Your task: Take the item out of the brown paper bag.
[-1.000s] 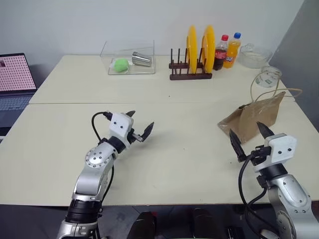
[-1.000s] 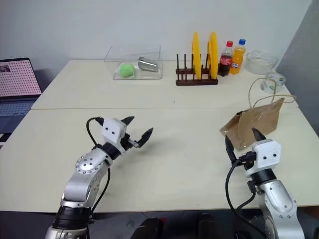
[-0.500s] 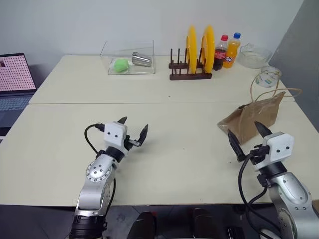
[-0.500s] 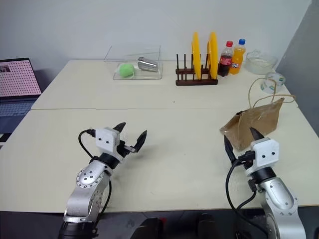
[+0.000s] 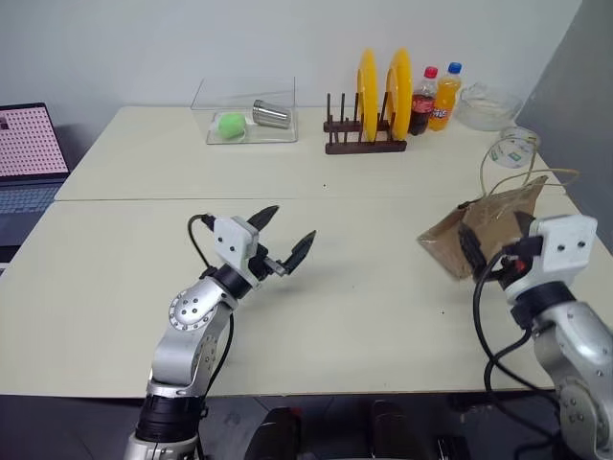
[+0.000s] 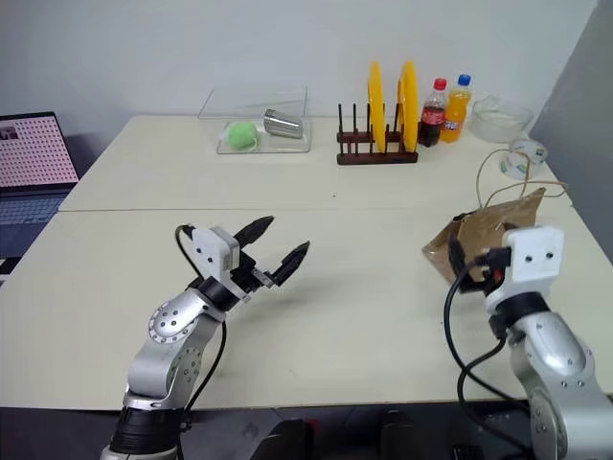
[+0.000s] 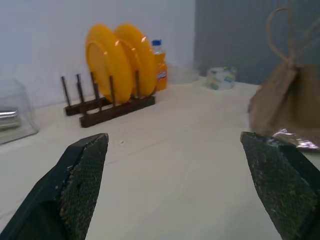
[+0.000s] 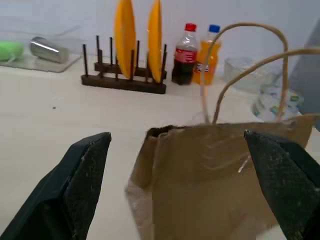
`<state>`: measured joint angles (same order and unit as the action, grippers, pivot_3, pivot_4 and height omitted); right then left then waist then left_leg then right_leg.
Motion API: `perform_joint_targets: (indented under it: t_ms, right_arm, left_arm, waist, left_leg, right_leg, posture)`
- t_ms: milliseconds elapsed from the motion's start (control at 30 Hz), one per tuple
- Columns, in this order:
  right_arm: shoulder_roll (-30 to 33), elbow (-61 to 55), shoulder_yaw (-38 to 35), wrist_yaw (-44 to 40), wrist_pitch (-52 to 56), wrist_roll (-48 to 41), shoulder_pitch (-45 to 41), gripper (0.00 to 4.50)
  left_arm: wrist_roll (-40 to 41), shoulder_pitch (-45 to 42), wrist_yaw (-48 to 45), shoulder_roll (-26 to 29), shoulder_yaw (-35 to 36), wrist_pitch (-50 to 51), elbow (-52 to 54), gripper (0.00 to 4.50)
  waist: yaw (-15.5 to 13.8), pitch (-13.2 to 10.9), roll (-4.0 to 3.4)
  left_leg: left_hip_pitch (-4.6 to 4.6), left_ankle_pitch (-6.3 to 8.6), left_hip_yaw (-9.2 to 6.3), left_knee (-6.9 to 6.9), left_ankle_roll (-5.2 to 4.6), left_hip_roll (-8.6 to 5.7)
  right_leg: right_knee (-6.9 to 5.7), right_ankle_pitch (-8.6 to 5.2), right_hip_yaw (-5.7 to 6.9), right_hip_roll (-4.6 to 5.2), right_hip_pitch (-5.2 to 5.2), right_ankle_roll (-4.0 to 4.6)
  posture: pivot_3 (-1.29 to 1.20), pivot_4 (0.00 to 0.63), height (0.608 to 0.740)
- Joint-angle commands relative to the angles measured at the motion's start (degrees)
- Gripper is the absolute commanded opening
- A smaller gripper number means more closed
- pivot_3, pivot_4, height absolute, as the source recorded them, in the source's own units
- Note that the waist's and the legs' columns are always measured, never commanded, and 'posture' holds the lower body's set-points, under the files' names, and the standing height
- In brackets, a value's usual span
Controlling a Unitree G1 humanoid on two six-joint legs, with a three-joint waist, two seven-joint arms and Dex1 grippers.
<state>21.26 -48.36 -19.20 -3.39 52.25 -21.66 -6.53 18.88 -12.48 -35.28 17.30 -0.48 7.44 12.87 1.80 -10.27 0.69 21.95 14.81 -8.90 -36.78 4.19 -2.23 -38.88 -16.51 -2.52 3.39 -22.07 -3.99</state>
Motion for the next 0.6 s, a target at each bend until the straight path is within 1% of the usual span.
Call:
perform_joint_targets:
  t_ms: [33,133,267,500,600]
  right_arm:
    - [0.10,-2.12,-2.44,4.39,10.59,-1.14,-7.52,4.50]
    - [-0.42,0.81,-4.17,8.23,18.98,0.81,-16.23,4.50]
    - [-1.98,3.72,-7.03,8.60,24.68,0.62,-22.79,4.50]
    - [-4.75,10.66,-9.31,9.58,28.84,2.00,-30.98,4.50]
    - [-4.82,14.02,-8.37,9.29,29.62,2.73,-35.21,4.50]
  left_arm:
    - [2.27,-3.54,-3.40,0.73,-0.41,-0.01,-0.66,4.46]
    - [3.27,-6.14,-5.40,0.40,-0.88,0.36,-2.68,4.46]
    - [3.57,-6.75,-6.71,-0.22,-1.94,0.47,-3.04,4.46]
    - [4.01,-7.31,-8.19,-0.26,-2.66,0.73,-3.22,4.46]
    - [4.08,-8.18,-8.78,-0.06,-2.53,0.80,-3.76,4.46]
  waist:
    - [-0.03,0.00,-0.01]
    - [0.00,0.00,-0.01]
    - [0.00,0.00,-0.01]
    - [0.17,-0.01,-0.03]
    - [0.14,-0.01,-0.03]
  left_leg:
    - [0.00,0.00,0.01,0.00,0.00,0.00]
    - [0.01,0.00,0.02,-0.01,0.00,-0.02]
    - [0.02,0.00,0.00,0.08,-0.01,-0.01]
    - [0.10,0.00,0.05,0.14,-0.01,0.00]
    - [0.10,0.00,0.05,0.13,-0.01,-0.01]
  right_leg:
    - [-0.01,0.00,0.00,0.00,-0.01,0.00]
    - [-0.01,0.00,-0.01,0.00,-0.01,0.00]
    - [0.03,-0.01,0.01,0.00,-0.04,0.02]
    - [0.01,-0.02,-0.03,0.00,-0.18,0.05]
    - [-0.01,-0.02,-0.02,0.00,-0.18,0.05]
  posture:
    - [0.00,0.150,0.740]
    - [0.00,0.150,0.740]
    - [0.00,0.150,0.740]
    - [0.00,0.150,0.740]
    - [0.00,0.150,0.740]
